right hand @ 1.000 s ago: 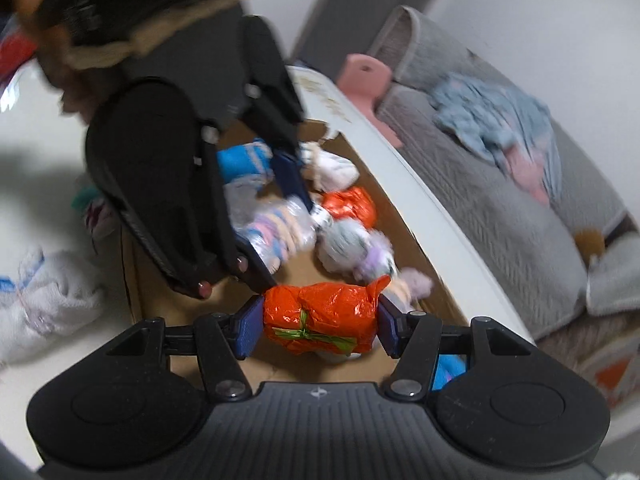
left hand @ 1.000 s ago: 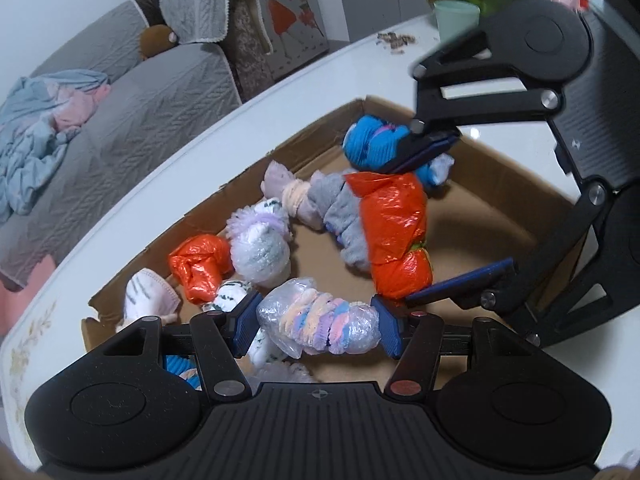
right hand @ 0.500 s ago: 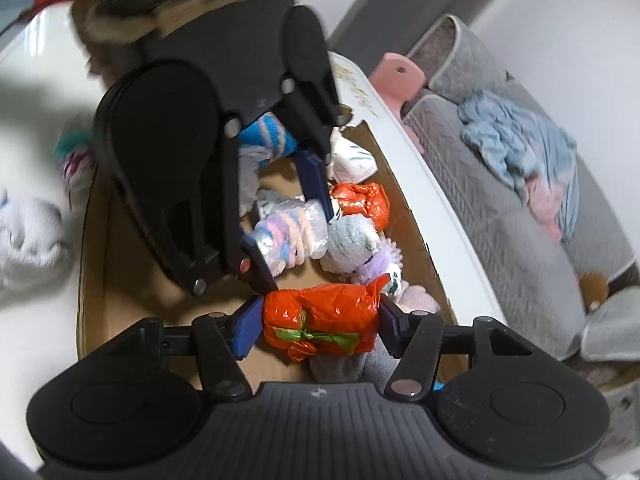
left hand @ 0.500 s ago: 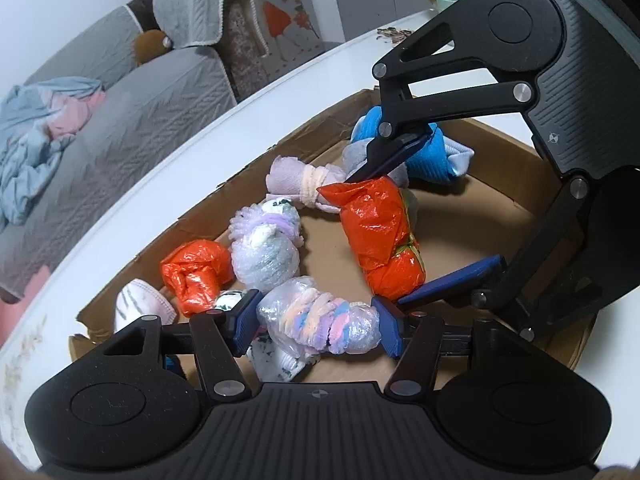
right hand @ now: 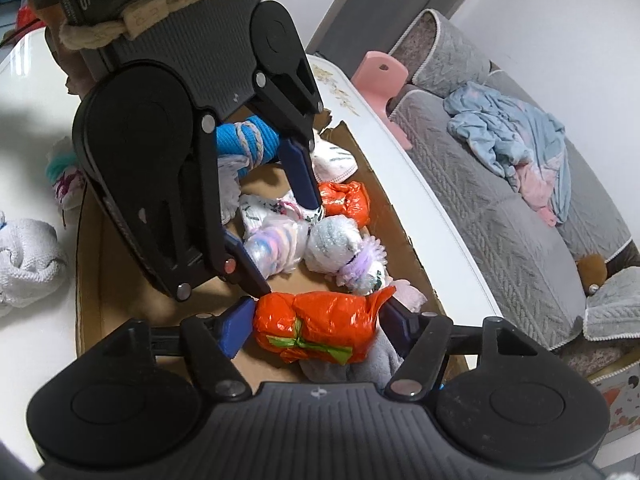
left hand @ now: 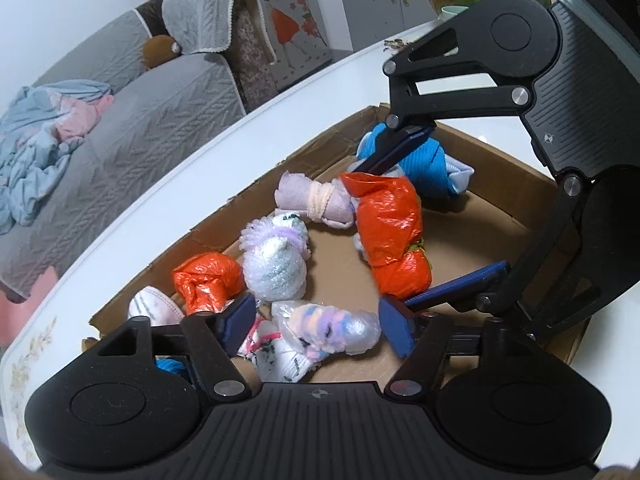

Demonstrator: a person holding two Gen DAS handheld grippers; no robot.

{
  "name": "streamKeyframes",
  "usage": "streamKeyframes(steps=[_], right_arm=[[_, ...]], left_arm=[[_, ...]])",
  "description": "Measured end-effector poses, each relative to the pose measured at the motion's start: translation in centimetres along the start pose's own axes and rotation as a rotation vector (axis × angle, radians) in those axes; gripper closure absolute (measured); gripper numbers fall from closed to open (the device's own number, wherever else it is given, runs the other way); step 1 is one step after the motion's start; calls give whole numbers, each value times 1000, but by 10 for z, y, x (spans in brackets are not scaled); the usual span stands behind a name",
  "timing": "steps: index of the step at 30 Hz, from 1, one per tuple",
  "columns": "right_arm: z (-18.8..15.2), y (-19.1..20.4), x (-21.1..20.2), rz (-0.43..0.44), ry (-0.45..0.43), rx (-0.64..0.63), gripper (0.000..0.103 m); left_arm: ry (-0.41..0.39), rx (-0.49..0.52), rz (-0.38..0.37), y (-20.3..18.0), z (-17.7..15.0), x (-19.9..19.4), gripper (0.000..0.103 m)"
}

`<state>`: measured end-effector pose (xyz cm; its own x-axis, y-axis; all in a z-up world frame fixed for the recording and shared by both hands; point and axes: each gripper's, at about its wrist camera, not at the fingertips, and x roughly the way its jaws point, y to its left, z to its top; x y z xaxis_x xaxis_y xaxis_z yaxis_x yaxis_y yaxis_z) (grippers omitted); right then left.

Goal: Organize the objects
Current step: 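Lower hair-tie bag into box with left gripper while right gripper lowers orange bundle in, then open both grippers and withdraw them from the box toward the table items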

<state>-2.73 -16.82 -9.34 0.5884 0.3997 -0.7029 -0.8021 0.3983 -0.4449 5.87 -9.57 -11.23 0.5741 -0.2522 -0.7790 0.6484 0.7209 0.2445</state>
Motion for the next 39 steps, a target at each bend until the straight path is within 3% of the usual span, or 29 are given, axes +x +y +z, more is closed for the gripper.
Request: streamKeyframes(steps=[3, 14, 20, 25, 34, 39], right_arm=[[-1, -1, 0, 4, 13, 12, 37], [4, -12, -5, 12, 33, 149, 27], [4, -27, -18, -4, 66, 374, 16], [7, -40, -26, -25, 112, 636, 7], [4, -40, -37, -61, 144, 916, 2], [0, -34, -46, -78, 163, 997, 1]], left_arm=[[3, -5, 0, -2, 0, -4, 21], [64, -95, 57, 3, 3, -22, 14], [126, -287, 101, 24, -9, -44, 13], [181, -431, 144, 30, -12, -66, 12], [203, -542, 166, 21, -12, -93, 11], [194, -554, 180, 13, -14, -104, 10]])
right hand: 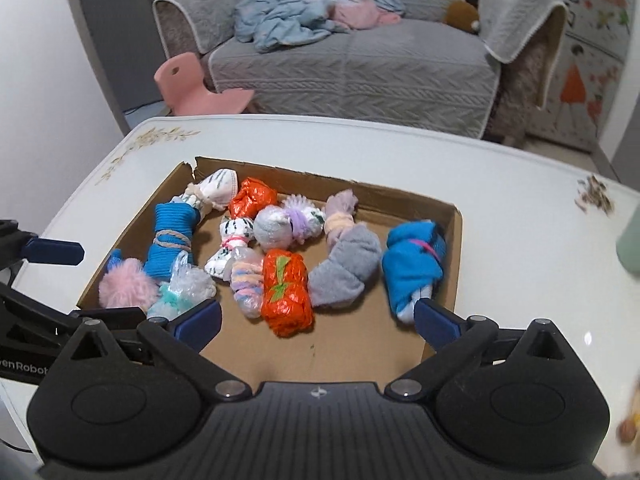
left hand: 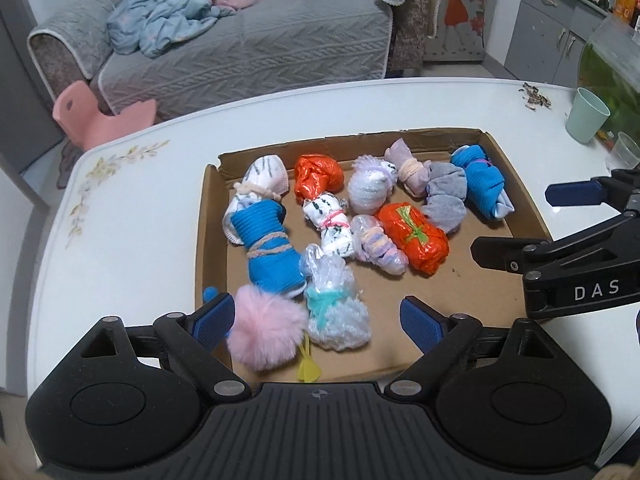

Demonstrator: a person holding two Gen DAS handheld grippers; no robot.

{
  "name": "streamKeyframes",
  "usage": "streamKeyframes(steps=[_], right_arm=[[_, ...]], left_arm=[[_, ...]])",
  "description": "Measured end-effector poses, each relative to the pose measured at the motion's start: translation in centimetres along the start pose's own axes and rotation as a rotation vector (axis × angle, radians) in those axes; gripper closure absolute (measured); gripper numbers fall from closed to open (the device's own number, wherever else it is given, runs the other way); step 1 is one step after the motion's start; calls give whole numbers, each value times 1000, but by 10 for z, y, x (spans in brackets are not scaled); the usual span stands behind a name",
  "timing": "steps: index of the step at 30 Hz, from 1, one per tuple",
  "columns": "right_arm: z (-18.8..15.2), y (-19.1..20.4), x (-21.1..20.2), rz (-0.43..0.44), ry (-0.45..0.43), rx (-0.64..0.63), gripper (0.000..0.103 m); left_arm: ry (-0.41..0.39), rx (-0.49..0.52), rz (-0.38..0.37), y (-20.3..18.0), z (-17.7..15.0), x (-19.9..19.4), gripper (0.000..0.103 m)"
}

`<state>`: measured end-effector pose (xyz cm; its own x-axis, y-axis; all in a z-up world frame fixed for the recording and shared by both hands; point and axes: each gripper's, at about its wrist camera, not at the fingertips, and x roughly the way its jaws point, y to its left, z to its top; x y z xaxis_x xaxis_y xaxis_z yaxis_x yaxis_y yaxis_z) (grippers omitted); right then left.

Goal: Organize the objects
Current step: 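Open both grippers and withdraw them from the box toward the table items, then grasp clear plastic bag with left gripper while right gripper grasps grey towel sock bundle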

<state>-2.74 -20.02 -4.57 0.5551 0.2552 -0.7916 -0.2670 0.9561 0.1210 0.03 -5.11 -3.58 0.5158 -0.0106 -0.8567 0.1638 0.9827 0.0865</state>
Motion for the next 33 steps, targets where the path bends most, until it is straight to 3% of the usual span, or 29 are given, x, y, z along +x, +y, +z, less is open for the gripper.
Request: streamKeyframes(steps=[9, 13, 19, 28, 33], right_arm=[[-22, 12, -16, -6, 36, 35, 1], [-37, 24, -25, 16, 56, 32, 1], [-63, 49, -31, 46, 89, -15, 1], [-82, 84, -30, 92, 135, -65, 1], [-86, 89, -26, 105, 157, -110, 1]], left_arm=[[21, -25, -6, 6, -31, -16, 7], [26, -30, 7, 14, -59, -26, 5], [105, -76, -1, 25, -113, -30, 5], [68, -72, -77, -19, -153, -59, 3], [99, -61, -133, -49, -172, -52, 2]])
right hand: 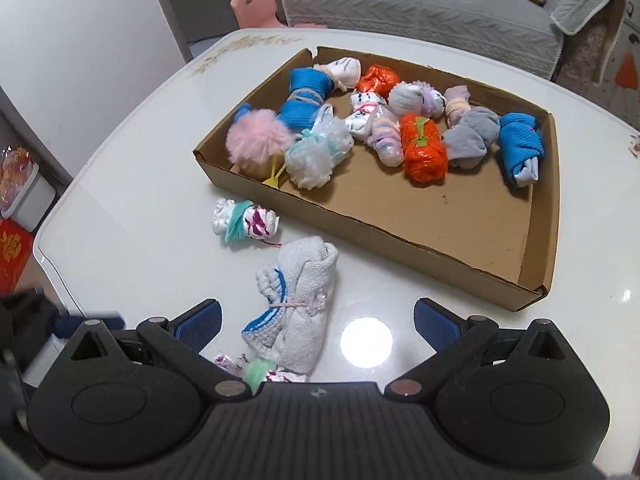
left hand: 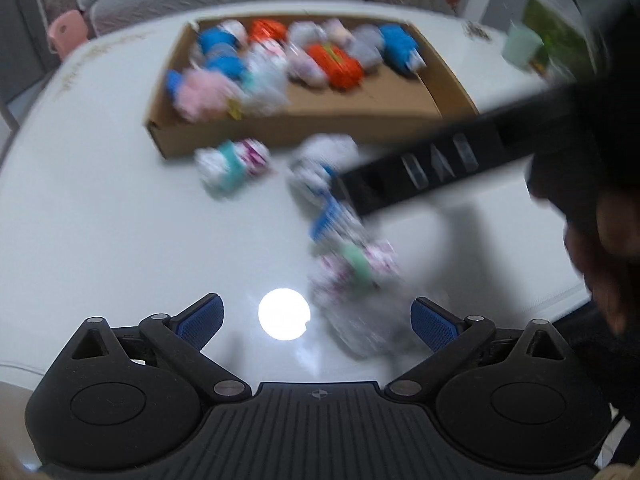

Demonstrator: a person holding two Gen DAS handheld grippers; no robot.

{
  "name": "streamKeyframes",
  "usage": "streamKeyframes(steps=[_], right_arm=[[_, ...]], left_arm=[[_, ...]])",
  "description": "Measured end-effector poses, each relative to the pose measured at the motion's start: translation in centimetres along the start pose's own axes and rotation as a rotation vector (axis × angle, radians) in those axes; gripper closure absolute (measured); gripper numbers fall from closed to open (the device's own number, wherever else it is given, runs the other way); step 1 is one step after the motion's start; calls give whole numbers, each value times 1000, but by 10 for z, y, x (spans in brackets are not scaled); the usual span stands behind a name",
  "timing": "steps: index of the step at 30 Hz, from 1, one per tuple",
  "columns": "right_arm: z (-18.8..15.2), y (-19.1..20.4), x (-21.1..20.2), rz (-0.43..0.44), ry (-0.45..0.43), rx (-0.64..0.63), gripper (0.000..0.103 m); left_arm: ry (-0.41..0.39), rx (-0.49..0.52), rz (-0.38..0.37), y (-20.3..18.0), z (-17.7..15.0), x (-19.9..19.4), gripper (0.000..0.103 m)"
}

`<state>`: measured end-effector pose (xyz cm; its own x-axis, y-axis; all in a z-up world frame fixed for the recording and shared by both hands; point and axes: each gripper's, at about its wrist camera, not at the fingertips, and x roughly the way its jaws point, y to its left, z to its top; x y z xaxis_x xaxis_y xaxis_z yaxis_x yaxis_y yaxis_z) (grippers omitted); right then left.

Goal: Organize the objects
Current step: 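Grasp clear plastic bag with left gripper while right gripper grasps grey towel sock bundle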

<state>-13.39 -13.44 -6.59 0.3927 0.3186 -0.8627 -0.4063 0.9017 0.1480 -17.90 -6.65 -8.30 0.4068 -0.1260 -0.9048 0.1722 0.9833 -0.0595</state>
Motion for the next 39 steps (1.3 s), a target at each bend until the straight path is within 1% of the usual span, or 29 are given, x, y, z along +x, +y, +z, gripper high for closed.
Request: streamKeyframes(steps=[3, 7, 9, 11, 13, 15, 16, 17, 18, 20, 22, 23, 24, 25, 27, 28, 29, 30, 35, 39], right_arm=[[0, -4, 4, -4, 9, 16, 1], [-1, -1, 11, -3, 24, -2, 1], [-2, 0, 16, -1, 32, -8, 1], [-3, 1, 21, 2, 41, -5, 1], [-3, 2, 26, 6, 52, -2, 1], [-2, 2, 31, 0, 61, -1, 1], [-2, 2, 33, -2, 66, 1, 1], [-2, 1, 35, -5, 71, 3, 1], [-1, 1, 36, -8, 73, 6, 1], [0, -1, 39, -9, 83, 9, 1], [0, -3, 42, -14, 92, 11, 6], [0, -3, 43, -16, 93, 14, 12], [0, -4, 45, -14, 96, 18, 19], [0, -5, 45, -9, 98, 25, 24], [1, -6, 45, -5, 99, 36, 42], [1, -6, 44, -6, 98, 41, 47], [2, -6, 43, -5, 96, 45, 57], [3, -7, 42, 0, 95, 49, 59], [3, -10, 40, 18, 88, 61, 62], [2, -13, 35, 46, 86, 58, 64]], left_arm=[[10, -1, -17, -7, -5, 11, 2], [5, -61, -38, -10, -7, 24, 3], [8, -94, -61, -12, -10, 32, 6], [-7, -118, -84, -13, -13, 36, 8], [-27, -127, -100, -15, -13, 38, 11], [-45, -136, -124, -16, -14, 37, 23], [-51, -133, -130, -16, -13, 36, 27], [-55, -135, -138, -17, -13, 35, 32], [-55, -141, -147, -16, -13, 35, 34], [-55, -142, -151, -17, -14, 35, 35], [-56, -142, -153, -16, -14, 35, 35], [-57, -139, -152, -16, -14, 35, 36], [-59, -135, -150, -17, -13, 34, 37], [-59, -132, -149, -19, -13, 34, 37], [-59, -125, -147, -19, -12, 34, 38], [-60, -123, -147, -20, -11, 34, 38], [-61, -120, -148, -20, -11, 33, 40], [-62, -116, -148, -17, -9, 32, 41], [-65, -101, -149, -17, -9, 29, 43], [-67, -99, -143, -9, -9, 24, 44]])
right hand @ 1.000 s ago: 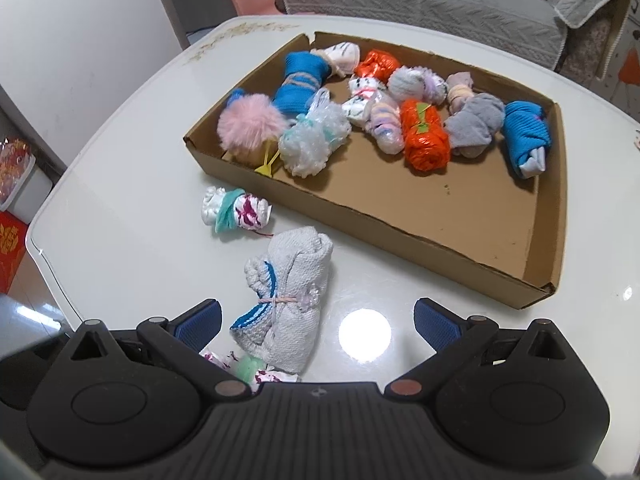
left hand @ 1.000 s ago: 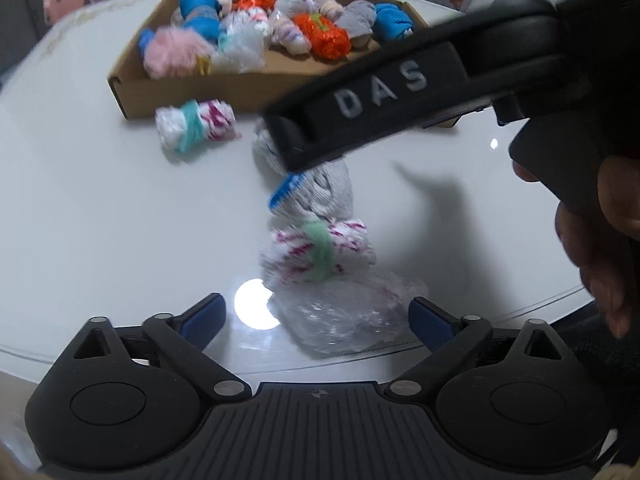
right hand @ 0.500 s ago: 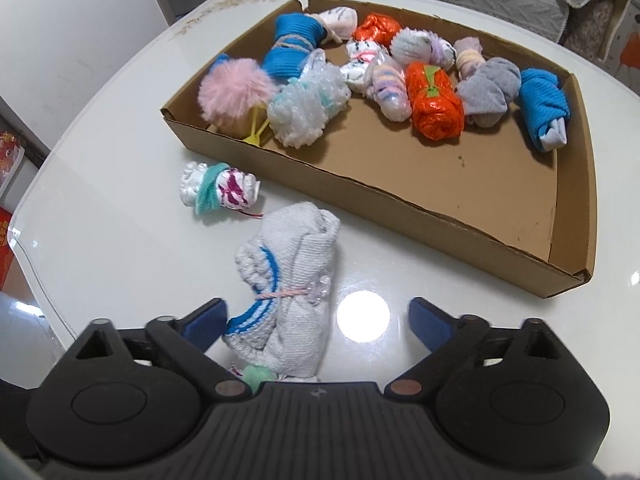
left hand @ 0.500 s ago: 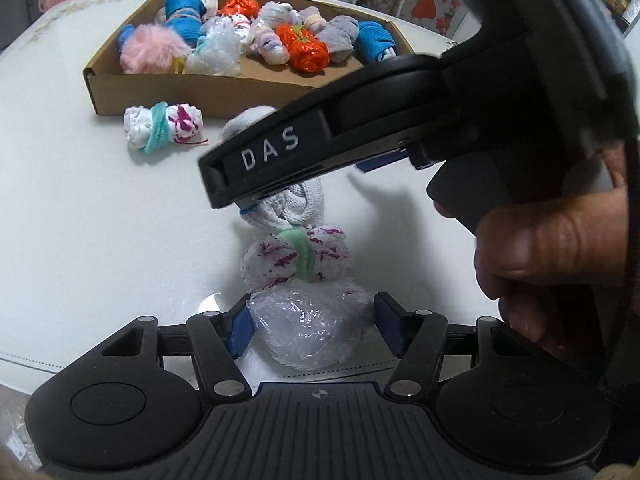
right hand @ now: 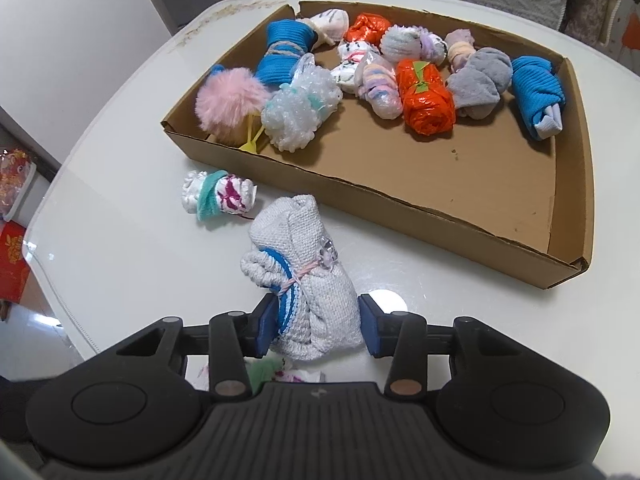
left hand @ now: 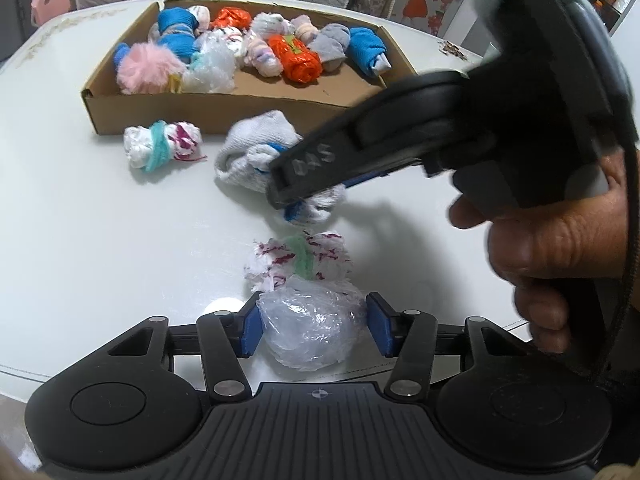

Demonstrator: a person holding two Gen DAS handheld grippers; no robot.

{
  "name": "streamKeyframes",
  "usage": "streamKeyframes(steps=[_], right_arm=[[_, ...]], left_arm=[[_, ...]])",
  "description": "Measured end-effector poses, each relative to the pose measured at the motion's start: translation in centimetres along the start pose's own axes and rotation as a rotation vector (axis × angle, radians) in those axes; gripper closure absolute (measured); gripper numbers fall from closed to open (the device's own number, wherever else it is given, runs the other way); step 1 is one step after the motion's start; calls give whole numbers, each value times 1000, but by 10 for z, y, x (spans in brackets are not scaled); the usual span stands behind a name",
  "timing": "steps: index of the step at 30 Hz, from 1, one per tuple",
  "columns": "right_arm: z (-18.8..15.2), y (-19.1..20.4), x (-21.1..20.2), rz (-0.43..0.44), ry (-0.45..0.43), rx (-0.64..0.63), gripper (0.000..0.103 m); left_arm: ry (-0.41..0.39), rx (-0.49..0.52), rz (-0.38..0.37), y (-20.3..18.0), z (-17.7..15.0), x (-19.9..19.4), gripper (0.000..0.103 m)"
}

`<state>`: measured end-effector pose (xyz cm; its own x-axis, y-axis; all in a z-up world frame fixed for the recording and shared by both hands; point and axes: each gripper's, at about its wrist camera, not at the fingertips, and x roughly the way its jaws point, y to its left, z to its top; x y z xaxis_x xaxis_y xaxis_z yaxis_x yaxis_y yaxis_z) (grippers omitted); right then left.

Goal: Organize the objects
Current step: 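Grasp clear plastic bag with left gripper while right gripper grasps grey towel sock bundle, then carry plastic bag into box with left gripper while right gripper carries grey bundle in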

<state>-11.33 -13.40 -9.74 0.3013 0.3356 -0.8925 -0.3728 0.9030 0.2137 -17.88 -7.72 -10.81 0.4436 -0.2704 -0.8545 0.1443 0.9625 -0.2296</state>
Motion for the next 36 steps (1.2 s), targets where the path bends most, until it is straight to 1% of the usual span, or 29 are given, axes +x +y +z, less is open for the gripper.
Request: streamKeyframes(steps=[5, 9, 11, 12, 15, 17, 19, 23, 25, 29, 33, 36], right_arm=[[-1, -4, -8, 19, -17, 1, 65], [0, -11, -12, 23, -37, 24, 65], [0, -12, -15, 24, -49, 27, 66], [0, -12, -16, 29, -53, 27, 66], [1, -13, -21, 32, -66, 25, 66], [2, -17, -26, 31, -80, 27, 66], [4, -21, -36, 35, -105, 31, 66], [9, -34, -62, 53, -183, 58, 66], [12, -42, -71, 41, -218, 77, 66], [17, -61, -80, 16, -256, 121, 66], [21, -72, -87, -7, -278, 128, 66], [25, -83, -97, -36, -310, 122, 66]], left_arm=[[7, -34, 15, 15, 2, -5, 44], [5, -2, 22, 13, 9, -6, 45], [12, 6, 20, 11, 6, -7, 45], [14, 13, 24, 9, 11, -3, 45], [14, 46, 53, 7, 9, -13, 45], [7, 60, 75, 8, 14, -17, 45], [-3, 66, 95, 10, 20, -24, 45], [-36, 81, 125, 15, 36, -39, 45], [-53, 74, 134, 20, 44, -44, 45], [-69, 60, 163, 31, 61, -49, 45], [-82, 82, 176, 37, 79, -56, 44], [-114, 125, 176, 36, 104, -65, 44]])
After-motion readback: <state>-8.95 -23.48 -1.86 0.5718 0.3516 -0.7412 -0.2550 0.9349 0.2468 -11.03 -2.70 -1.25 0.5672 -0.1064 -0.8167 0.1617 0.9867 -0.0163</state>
